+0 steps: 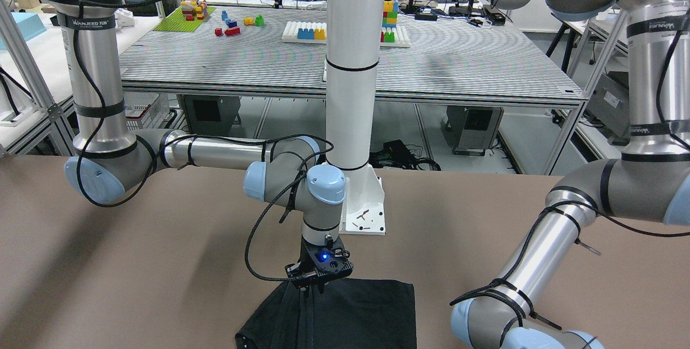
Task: Fold clothes
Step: 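Pull the shirt edge away from the robot with the left gripper while right holds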
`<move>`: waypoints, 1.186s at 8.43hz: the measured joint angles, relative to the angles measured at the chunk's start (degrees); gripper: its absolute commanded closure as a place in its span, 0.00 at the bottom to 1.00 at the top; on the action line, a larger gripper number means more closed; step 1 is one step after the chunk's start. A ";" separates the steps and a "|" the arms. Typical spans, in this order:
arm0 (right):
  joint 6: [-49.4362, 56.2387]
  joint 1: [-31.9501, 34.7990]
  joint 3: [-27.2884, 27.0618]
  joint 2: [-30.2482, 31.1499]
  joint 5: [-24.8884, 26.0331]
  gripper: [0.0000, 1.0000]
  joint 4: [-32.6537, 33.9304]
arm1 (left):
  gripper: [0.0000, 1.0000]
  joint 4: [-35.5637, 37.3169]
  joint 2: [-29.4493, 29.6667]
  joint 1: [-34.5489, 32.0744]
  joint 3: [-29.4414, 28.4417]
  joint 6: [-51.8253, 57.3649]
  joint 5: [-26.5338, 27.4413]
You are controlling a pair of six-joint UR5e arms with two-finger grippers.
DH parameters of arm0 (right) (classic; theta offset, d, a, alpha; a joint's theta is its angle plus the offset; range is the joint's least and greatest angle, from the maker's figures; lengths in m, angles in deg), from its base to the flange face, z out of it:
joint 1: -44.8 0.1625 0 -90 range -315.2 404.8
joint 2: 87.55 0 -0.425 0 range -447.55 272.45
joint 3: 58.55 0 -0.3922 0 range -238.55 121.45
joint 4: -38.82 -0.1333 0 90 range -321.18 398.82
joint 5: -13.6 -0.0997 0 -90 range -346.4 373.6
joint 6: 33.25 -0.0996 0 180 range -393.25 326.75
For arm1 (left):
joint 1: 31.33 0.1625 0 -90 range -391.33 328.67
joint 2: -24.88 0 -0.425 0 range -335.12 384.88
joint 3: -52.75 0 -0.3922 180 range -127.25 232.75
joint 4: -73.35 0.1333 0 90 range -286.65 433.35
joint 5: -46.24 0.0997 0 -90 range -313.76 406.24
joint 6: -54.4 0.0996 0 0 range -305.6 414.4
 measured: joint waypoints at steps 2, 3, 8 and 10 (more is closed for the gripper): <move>0.75 -1.92 0.77 -0.24 2.95 0.58 1.58 | 0.06 0.00 -0.72 0.00 0.81 -0.47 0.18; 0.83 -2.61 1.19 -0.17 3.87 0.59 1.92 | 0.06 -0.01 -0.84 0.00 0.98 -0.69 0.20; 0.93 -4.66 2.04 0.05 6.36 1.00 2.48 | 0.06 -0.01 -0.94 0.07 1.03 -0.89 0.26; 1.55 -4.67 1.97 0.12 6.23 1.00 2.67 | 0.06 -0.01 -1.21 0.07 1.02 -0.94 0.30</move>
